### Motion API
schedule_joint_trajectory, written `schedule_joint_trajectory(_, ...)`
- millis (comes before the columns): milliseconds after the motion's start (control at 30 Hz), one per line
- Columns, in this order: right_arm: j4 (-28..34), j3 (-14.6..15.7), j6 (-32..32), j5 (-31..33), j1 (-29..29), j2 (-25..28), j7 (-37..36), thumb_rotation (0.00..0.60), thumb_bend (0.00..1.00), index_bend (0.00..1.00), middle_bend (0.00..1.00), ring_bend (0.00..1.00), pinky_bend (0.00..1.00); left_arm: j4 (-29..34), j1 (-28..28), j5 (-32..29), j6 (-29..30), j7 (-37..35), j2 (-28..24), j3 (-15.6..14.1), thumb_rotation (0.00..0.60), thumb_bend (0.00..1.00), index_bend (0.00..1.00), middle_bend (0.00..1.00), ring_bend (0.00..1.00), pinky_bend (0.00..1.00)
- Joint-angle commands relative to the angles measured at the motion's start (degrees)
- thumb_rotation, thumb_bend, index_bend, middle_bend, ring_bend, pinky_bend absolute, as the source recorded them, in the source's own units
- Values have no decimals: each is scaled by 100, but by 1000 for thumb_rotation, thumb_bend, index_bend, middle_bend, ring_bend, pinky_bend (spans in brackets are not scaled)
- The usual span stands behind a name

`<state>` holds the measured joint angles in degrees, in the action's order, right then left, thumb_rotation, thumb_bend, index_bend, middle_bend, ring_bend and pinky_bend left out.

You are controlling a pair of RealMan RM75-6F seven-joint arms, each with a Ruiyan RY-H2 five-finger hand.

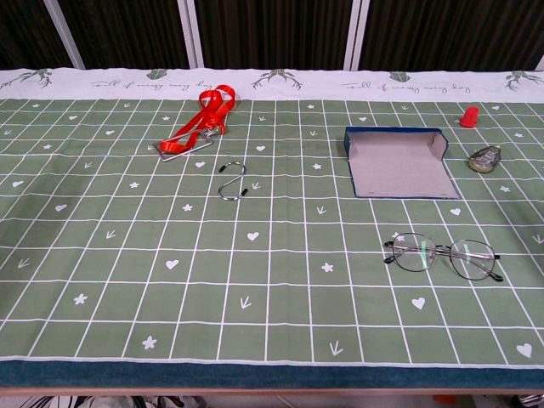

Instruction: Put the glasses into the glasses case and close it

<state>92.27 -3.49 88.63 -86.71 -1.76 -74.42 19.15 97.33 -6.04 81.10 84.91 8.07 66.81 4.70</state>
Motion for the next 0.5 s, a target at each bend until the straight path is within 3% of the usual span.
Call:
schedule_joint_trajectory(33,0,-4,5,4,3,11,-17,600,151,73,6,101,188,-1,1,3,7,19,7,-2,600,309,75,0,0,0)
schedule_joint_trajectory(500,81,26,119,-101,49,87,-78,600,152,74,6,101,188,-23,19,44,52,31,20,-16,600,309,75,0,0,0)
